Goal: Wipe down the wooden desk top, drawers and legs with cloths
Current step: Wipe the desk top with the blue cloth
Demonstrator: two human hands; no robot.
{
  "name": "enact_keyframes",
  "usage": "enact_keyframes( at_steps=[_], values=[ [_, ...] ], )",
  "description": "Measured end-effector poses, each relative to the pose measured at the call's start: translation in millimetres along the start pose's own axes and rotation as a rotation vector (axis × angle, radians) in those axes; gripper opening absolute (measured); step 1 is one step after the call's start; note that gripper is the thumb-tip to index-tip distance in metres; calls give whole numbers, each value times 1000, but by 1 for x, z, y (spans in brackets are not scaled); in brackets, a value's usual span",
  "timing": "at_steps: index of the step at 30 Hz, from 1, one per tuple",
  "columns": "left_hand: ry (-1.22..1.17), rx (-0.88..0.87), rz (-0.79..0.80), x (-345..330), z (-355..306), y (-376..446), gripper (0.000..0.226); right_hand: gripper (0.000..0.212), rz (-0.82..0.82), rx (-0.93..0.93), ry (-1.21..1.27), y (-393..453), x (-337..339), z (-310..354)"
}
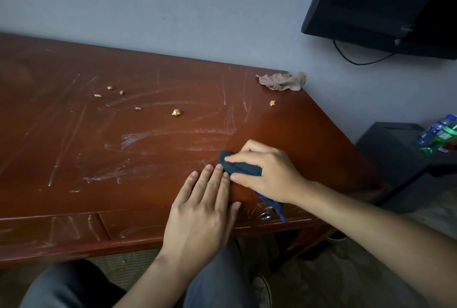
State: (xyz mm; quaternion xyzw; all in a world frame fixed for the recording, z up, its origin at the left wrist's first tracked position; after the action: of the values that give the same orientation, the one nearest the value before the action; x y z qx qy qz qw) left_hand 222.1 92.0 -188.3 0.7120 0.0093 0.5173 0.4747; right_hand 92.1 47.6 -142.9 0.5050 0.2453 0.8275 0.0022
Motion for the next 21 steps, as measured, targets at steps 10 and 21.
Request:
enact_keyframes(
  at_steps=[10, 21],
  values=[
    [28, -19, -32, 0, 0, -1, 54, 34, -122, -352, -302, 56, 21, -103],
    [19, -21, -51, 3, -1, 1, 53, 31, -58, -145, -138, 38, 11, -55]
  ],
)
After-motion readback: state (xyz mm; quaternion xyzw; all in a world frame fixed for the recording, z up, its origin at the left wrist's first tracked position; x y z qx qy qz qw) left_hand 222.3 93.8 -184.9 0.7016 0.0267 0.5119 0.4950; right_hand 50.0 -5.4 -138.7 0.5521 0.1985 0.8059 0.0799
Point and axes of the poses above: each hand's wrist, its own y-axis towards the middle knuckle, its own x-axis out of the back of the hand, z = x × y, the point moved 10 cm from there along y, towards the middle knuckle, and after that the axes turned 4 degrees about -z, right-handed, at the moved point
